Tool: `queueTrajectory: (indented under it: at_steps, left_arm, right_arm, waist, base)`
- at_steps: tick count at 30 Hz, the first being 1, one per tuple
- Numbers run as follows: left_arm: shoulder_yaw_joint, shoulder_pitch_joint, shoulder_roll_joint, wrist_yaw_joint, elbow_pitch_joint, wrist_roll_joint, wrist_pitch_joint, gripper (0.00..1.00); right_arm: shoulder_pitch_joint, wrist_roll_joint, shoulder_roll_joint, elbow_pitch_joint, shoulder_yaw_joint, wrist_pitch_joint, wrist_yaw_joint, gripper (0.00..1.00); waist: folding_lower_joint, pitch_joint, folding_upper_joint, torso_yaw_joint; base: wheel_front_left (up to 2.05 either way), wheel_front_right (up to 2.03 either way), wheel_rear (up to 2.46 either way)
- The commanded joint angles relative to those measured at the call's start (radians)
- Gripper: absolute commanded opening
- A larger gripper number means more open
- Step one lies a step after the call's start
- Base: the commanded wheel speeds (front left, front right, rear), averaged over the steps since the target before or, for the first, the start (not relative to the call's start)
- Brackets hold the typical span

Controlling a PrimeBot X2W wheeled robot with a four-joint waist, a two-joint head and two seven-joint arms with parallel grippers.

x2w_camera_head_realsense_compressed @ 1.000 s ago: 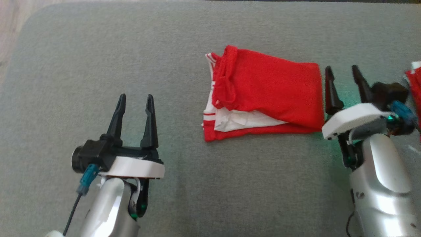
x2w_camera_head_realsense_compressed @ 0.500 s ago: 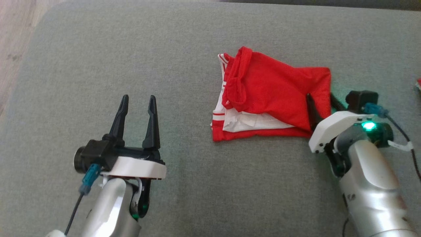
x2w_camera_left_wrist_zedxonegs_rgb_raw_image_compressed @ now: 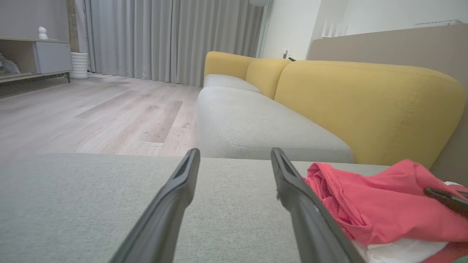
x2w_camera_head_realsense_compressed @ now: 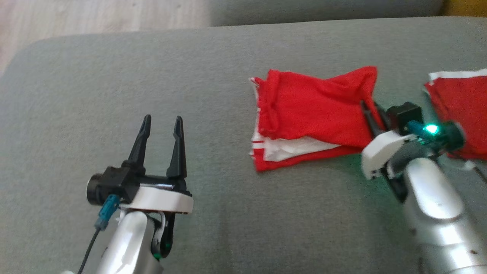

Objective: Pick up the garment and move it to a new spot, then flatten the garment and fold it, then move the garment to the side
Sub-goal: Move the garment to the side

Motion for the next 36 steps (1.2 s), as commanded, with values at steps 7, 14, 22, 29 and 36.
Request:
queueTrajectory:
  at_steps: [7,14,22,29,36]
  left_arm:
    - [0.035,-0.010,0.007,0.001,-0.037,0.015,-0.005,1.00]
    - [0.031,-0.034,0.007,-0.006,-0.043,0.015,-0.005,1.00]
    - [0.029,-0.068,0.007,-0.013,-0.043,0.010,-0.005,1.00]
    - [0.038,-0.090,0.007,-0.016,-0.041,0.007,-0.005,1.00]
    - [0.046,-0.095,0.007,-0.020,-0.040,0.010,-0.005,1.00]
  right_arm:
    - [-0.008,0.010,-0.216,-0.157,0.107,0.070,-0.001,0.00]
    - [-0.027,0.067,-0.478,-0.234,0.153,0.148,-0.001,0.00]
    - [-0.059,0.066,-0.657,-0.181,0.096,0.174,-0.001,0.00]
    - [-0.076,0.018,-0.674,-0.098,-0.016,0.196,-0.001,0.00]
    - [-0.064,-0.041,-0.631,-0.076,-0.121,0.228,-0.001,0.00]
  waist:
    - [0.0001,-0.004,-0.0001,-0.078]
    - [0.0001,0.058,-0.0001,-0.087]
    - [0.0001,0.124,-0.0001,-0.056]
    - [0.0001,0.166,-0.0001,-0.028]
    - [0.0001,0.177,-0.0001,-0.022]
  base:
    - [0.00,0.00,0.00]
    - [0.00,0.00,0.00]
    - [0.00,0.00,0.00]
    - [0.00,0.00,0.00]
    - [0.00,0.00,0.00]
